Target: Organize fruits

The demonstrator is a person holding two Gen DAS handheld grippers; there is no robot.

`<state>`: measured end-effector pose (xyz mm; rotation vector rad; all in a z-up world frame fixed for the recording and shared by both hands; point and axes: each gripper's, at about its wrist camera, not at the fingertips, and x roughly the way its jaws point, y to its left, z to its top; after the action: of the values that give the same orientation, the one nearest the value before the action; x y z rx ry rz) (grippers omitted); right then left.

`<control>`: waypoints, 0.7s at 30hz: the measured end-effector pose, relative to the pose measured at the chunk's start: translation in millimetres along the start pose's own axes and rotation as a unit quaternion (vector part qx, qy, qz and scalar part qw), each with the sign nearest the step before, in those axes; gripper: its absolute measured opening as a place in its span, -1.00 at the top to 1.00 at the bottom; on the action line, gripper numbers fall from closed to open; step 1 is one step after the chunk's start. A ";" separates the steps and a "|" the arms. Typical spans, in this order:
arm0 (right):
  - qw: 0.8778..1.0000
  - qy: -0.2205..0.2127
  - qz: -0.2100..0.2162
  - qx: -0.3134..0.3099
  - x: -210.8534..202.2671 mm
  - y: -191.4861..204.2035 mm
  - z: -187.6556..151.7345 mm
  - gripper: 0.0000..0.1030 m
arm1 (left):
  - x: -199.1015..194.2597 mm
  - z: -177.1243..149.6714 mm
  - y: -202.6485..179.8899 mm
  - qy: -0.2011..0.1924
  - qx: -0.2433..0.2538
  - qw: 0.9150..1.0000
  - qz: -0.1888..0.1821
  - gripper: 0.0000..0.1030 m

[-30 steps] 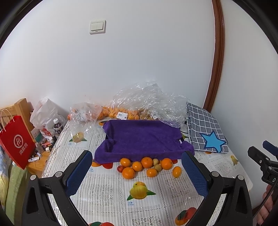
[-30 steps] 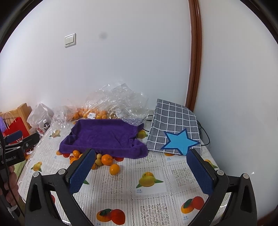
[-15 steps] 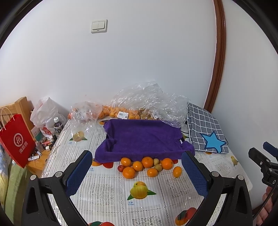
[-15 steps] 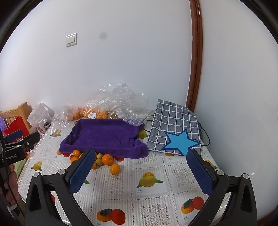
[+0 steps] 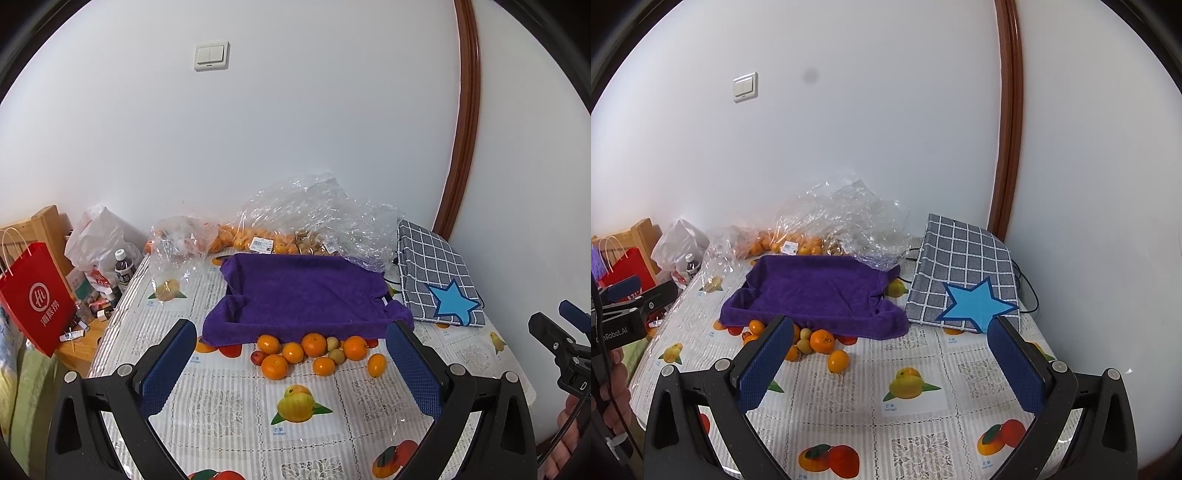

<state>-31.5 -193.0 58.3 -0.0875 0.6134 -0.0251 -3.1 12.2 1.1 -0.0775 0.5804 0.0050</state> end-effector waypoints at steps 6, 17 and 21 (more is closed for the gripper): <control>1.000 -0.005 0.001 -0.001 -1.5 0.8 -0.9 -1.00 | -2.3 -0.1 2.1 -0.001 -0.001 1.000 0.000 -0.99; 1.000 -0.005 0.003 -0.003 0.2 1.6 -2.7 -1.00 | 1.2 1.1 2.1 0.005 0.002 1.000 0.001 -0.99; 1.000 -0.016 0.003 -0.006 2.0 2.3 -3.4 -1.00 | 6.9 0.3 3.7 0.005 0.000 1.000 -0.003 -0.99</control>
<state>-31.8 -191.0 54.2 -0.0976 0.5829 -0.0132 2.7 15.8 -2.7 -0.0798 0.5902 -0.0002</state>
